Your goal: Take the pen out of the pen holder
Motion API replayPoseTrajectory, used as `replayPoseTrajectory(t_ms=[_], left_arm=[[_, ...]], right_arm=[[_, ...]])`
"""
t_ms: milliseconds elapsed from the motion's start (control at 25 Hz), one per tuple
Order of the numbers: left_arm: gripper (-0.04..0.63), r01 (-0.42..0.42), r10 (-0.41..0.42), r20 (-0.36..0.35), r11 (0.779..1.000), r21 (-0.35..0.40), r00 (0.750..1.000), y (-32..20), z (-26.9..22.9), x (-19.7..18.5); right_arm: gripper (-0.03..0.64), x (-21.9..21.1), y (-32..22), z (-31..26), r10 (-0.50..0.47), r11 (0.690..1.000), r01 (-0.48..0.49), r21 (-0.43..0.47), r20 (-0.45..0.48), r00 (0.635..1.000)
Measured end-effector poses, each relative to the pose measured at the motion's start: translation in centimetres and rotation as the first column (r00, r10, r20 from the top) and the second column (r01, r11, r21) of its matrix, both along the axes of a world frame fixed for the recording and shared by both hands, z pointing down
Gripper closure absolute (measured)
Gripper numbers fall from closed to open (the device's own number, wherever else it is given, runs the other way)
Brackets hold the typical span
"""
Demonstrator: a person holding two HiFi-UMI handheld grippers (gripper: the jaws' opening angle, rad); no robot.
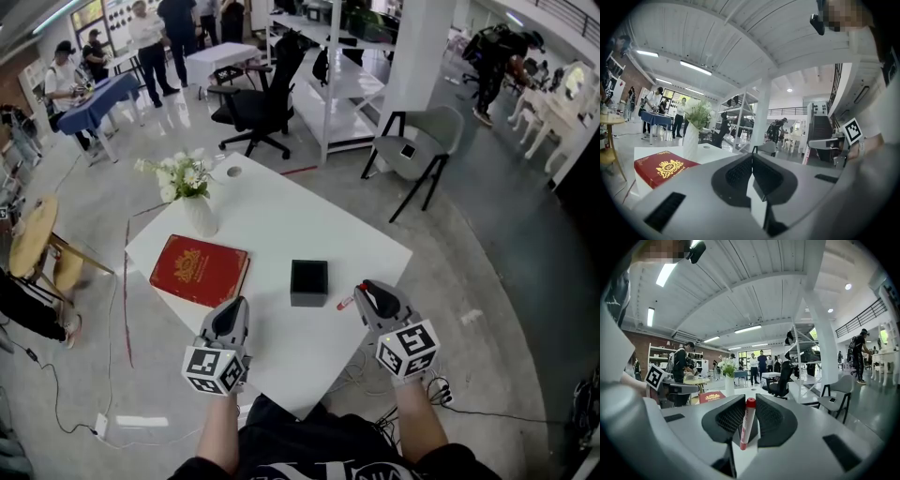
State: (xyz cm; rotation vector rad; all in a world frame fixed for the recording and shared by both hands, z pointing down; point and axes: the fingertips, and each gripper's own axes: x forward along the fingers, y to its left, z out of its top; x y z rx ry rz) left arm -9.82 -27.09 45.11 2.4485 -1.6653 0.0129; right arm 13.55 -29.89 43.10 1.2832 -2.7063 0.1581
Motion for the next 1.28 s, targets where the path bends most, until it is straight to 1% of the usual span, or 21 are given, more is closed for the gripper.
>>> replayPoseTrajectory(t_ms=[800, 1280], left_arm=[[0.591, 0.032, -0.032, -0.006, 0.999, -0.001, 0.999, 1.6, 0.4, 0.1], [0.591, 0.030, -0.030, -0.001, 1.000, 0.000, 1.000, 1.7, 0.3, 0.4]], right_arm=[[0.538, -0.3, 1.4, 1.0, -0.032, 0.999, 0.032, -0.011, 0.002, 0.999], [0.538, -0.3, 1.5, 0.9, -0.041, 0.999, 0.041, -0.008, 0.010, 0.999]])
